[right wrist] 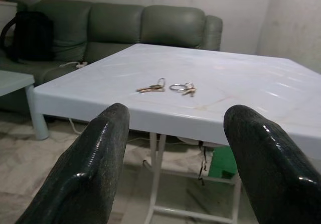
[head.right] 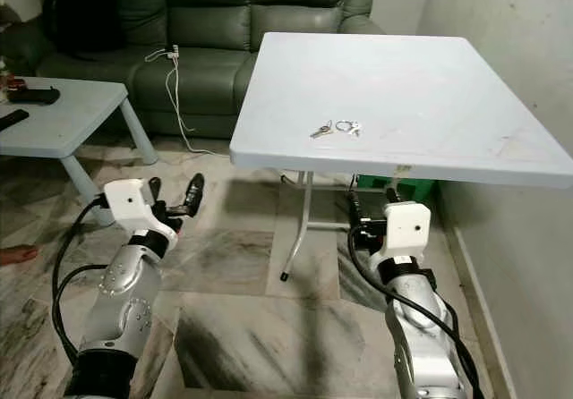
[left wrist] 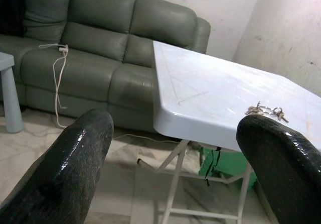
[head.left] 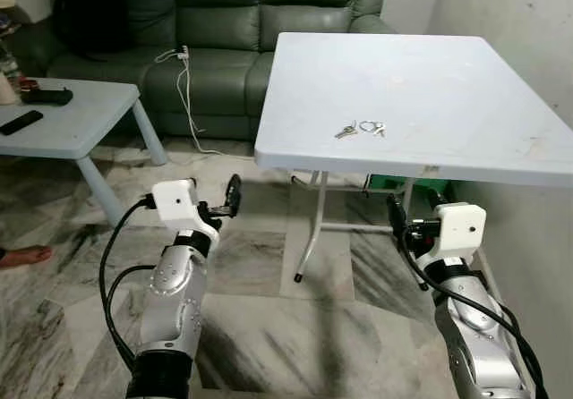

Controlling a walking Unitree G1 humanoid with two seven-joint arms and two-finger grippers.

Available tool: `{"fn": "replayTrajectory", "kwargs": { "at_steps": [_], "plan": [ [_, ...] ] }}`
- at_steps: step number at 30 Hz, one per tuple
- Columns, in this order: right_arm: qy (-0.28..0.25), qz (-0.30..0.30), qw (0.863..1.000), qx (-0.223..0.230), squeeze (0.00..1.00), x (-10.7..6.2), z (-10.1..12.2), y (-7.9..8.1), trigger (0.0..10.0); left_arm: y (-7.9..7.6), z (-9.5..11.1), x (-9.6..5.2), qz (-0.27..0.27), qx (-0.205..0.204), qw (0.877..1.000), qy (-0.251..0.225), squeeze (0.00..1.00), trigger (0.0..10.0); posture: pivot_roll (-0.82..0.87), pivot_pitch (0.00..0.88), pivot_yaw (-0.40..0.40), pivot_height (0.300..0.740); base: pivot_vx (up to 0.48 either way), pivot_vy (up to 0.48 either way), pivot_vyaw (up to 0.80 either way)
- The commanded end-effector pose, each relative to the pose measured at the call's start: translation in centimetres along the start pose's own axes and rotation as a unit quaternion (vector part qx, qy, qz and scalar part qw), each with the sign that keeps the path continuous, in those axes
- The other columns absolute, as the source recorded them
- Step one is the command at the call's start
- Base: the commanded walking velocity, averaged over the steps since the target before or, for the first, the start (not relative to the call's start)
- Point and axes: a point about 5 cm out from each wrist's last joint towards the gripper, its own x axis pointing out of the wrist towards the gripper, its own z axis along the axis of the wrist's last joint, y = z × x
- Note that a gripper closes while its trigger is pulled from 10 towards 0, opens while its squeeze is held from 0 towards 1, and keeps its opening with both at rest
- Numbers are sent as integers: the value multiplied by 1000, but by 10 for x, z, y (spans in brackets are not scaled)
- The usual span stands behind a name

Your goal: Hang keys on a hook

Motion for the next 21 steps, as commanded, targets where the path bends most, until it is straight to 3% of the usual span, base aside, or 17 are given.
{"fn": "replayTrajectory", "kwargs": {
  "at_steps": [1, 9, 21],
  "plan": [
    [-4, -1, 1000, -2, 0, 1, 3, -2, 10000, -2, 5, 2, -4, -3, 1000, -8, 0, 10000, -43, 0, -18, 740, 0, 0, 0],
    [-3, 0, 1000, -1, 0, 0, 3, -2, 10000, -3, 6, 2, -5, -6, 1000, -12, 0, 10000, -43, 0, -18, 740, 0, 0, 0],
    [-3, 1, 1000, -1, 0, 0, 3, -1, 10000, -3, 6, 3, -4, -4, 1000, -11, 0, 10000, -42, 0, -18, 740, 290, 0, 0]
  ]
}}
